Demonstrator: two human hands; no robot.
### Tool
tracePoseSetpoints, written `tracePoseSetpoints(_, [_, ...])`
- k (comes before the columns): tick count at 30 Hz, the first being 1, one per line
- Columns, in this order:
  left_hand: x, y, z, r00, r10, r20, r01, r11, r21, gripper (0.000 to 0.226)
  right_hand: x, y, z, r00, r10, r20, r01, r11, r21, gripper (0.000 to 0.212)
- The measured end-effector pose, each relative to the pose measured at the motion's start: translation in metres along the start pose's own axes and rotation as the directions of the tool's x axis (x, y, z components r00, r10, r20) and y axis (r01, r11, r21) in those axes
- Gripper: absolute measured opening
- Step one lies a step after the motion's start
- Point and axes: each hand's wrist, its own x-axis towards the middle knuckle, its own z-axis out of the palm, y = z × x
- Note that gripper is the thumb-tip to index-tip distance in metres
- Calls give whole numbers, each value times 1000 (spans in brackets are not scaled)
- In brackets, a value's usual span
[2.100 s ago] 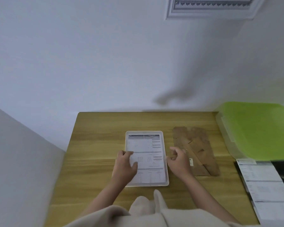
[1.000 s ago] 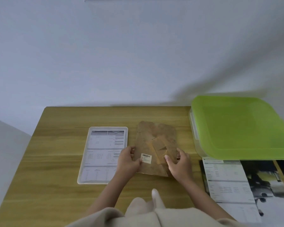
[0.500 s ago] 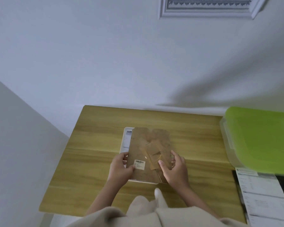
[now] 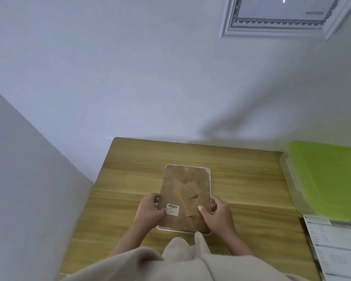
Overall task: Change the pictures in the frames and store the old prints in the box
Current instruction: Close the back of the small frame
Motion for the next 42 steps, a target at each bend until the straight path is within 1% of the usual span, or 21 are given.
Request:
tracePoseSetpoints(4, [3, -4, 4, 999, -6, 36, 4, 999, 38, 46, 3, 7, -1, 1000, 20, 23, -19, 1000, -6, 51])
tracePoseSetpoints(9, [3, -8, 5, 999, 15, 33, -17, 998, 61, 41, 5, 16, -6, 998, 25, 64, -31, 996, 82, 46])
tracePoseSetpoints(11, [4, -10, 4, 999, 17, 30, -19, 999, 45, 39, 5, 19, -7, 996, 14, 85, -22, 995, 98, 45])
tracePoseSetpoints(15, [5, -15, 1, 998, 8, 62, -5, 999, -43, 36, 7, 25, -10, 994, -19, 106, 9, 996, 94, 45])
tracePoseSetpoints(19, [8, -22, -1, 995, 32, 92, -24, 997, -80, 41, 9, 29, -9, 993, -39, 112, 30, 996, 83, 47])
tracePoseSetpoints(23, [14, -26, -3, 987, 70, 146, -60, 995, -75, 65, 13, 32, -8, 990, -58, 130, 49, 996, 71, 52])
tracePoseSetpoints(26, [20, -26, -6, 974, 87, 209, -79, 996, -45, 79, 16, 32, -10, 985, -64, 158, 55, 997, 60, 57])
tracePoseSetpoints(30, [27, -20, -10, 945, 80, 317, -85, 996, 2, 86, 21, 29, -15, 973, -76, 217, 70, 997, 38, 69])
tracePoseSetpoints(32, [32, -18, -13, 935, 71, 348, -97, 994, 59, 88, 23, 27, -17, 967, -77, 244, 72, 997, 28, 74])
tracePoseSetpoints(37, [37, -12, -15, 939, 56, 340, -103, 987, 123, 87, 29, 23, -22, 948, -60, 313, 71, 997, -23, 84])
tracePoseSetpoints(42, [34, -7, -9, 952, 42, 304, -112, 970, 217, 84, 32, 12, -21, 931, -47, 361, 92, 990, -109, 86])
